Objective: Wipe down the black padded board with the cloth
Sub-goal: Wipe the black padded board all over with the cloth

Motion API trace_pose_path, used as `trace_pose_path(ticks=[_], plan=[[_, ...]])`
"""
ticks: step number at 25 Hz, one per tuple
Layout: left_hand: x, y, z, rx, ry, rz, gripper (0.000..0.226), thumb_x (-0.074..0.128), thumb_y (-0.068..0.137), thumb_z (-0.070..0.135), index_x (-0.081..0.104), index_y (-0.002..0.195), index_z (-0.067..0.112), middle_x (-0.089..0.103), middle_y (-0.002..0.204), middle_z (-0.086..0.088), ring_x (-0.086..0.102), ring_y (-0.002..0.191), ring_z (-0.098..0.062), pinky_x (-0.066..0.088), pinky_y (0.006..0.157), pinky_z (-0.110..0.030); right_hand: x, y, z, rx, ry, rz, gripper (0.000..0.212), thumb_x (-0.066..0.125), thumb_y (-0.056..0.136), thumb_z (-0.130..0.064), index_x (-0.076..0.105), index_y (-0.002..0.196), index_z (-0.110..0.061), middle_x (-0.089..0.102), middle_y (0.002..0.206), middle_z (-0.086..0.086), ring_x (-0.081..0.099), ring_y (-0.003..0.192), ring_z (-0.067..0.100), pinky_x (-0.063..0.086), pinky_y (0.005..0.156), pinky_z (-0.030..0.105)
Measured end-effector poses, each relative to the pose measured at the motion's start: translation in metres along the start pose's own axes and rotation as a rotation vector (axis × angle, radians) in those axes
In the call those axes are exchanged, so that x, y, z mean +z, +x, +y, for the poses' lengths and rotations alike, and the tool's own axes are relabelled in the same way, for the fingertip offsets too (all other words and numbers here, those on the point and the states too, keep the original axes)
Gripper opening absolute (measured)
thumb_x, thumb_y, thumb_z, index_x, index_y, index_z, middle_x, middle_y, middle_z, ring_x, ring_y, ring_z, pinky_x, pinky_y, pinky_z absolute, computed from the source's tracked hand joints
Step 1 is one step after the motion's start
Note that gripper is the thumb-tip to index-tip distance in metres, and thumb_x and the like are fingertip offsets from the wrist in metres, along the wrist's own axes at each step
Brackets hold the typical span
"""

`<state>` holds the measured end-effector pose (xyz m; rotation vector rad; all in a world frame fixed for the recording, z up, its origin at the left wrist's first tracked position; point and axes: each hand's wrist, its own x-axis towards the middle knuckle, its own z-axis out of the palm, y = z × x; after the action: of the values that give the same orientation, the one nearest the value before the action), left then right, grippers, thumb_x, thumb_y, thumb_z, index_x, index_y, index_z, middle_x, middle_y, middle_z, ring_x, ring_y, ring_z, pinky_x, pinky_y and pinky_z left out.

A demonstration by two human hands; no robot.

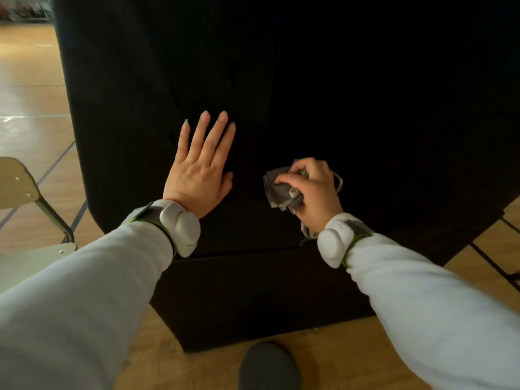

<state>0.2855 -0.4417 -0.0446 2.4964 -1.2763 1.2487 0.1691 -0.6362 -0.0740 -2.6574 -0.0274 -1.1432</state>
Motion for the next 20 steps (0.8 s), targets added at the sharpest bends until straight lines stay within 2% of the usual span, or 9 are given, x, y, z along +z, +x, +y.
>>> trace_pose_path(ticks=[2,4,6,9,11,15,18,20], plan=[[0.001,0.0,-0.001,0.002,0.006,0.0,0.08,0.06,0.082,0.026,0.016,0.146,0.006,0.015,0.154,-0.017,0.003,0.14,-0.033,-0.014,0.114,-0.04,-0.017,0.011,-0.002,0.03,0.027,0.121,0.039,0.06,0.07,-0.012,0.066,0.109,-0.015,0.052,0.111,0.014,0.04,0.105,0.023,0.042,0.09,0.039],[0.003,0.0,-0.001,-0.001,0.015,0.013,0.08,0.059,0.082,0.026,0.016,0.146,0.005,0.016,0.153,-0.017,0.003,0.14,-0.033,-0.014,0.114,-0.041,-0.032,0.041,-0.004,0.09,0.019,0.342,0.042,0.058,0.072,-0.011,0.064,0.114,-0.016,0.049,0.116,0.014,0.041,0.108,0.023,0.037,0.096,0.029],[0.003,0.0,-0.001,0.002,0.018,0.02,0.08,0.057,0.083,0.027,0.015,0.147,0.006,0.015,0.154,-0.017,0.003,0.14,-0.033,-0.013,0.114,-0.041,-0.035,0.066,-0.007,0.094,-0.01,0.452,0.047,0.061,0.069,-0.008,0.063,0.114,-0.019,0.045,0.119,0.01,0.041,0.109,0.022,0.039,0.095,0.035],[0.004,0.001,-0.001,-0.005,-0.002,0.035,0.078,0.057,0.083,0.026,0.016,0.147,0.006,0.015,0.154,-0.017,0.004,0.141,-0.034,-0.012,0.114,-0.042,-0.008,0.051,-0.002,0.036,-0.117,0.347,0.049,0.069,0.065,-0.014,0.058,0.111,-0.026,0.034,0.117,-0.001,0.038,0.106,0.021,0.039,0.088,0.038],[0.005,0.0,0.001,-0.012,-0.015,0.045,0.076,0.056,0.084,0.024,0.017,0.147,0.006,0.015,0.154,-0.017,0.004,0.141,-0.035,-0.011,0.114,-0.043,0.012,0.023,0.002,-0.022,-0.136,0.232,0.047,0.072,0.066,-0.02,0.058,0.111,-0.027,0.033,0.115,-0.001,0.038,0.105,0.023,0.036,0.087,0.038],[0.007,-0.006,0.011,-0.045,-0.046,0.025,0.074,0.055,0.086,0.025,0.017,0.147,0.007,0.012,0.154,-0.017,0.002,0.141,-0.037,-0.012,0.113,-0.045,0.018,0.01,0.004,-0.017,-0.123,0.143,0.044,0.074,0.066,-0.022,0.063,0.109,-0.023,0.033,0.114,-0.001,0.036,0.106,0.024,0.036,0.087,0.04],[0.004,-0.01,0.013,-0.06,-0.057,-0.009,0.073,0.054,0.088,0.027,0.016,0.148,0.01,0.009,0.155,-0.016,0.0,0.142,-0.036,-0.014,0.113,-0.044,0.016,-0.007,0.012,-0.133,-0.162,-0.074,0.048,0.081,0.058,-0.015,0.067,0.103,-0.02,0.043,0.111,0.005,0.036,0.101,0.026,0.034,0.081,0.04],[0.004,-0.015,0.012,-0.061,-0.057,-0.028,0.073,0.055,0.088,0.027,0.017,0.148,0.012,0.009,0.155,-0.015,0.0,0.142,-0.035,-0.014,0.114,-0.043,0.007,-0.016,0.014,-0.154,-0.147,-0.12,0.048,0.083,0.055,-0.009,0.068,0.1,-0.017,0.053,0.105,0.011,0.037,0.099,0.025,0.036,0.078,0.041]])
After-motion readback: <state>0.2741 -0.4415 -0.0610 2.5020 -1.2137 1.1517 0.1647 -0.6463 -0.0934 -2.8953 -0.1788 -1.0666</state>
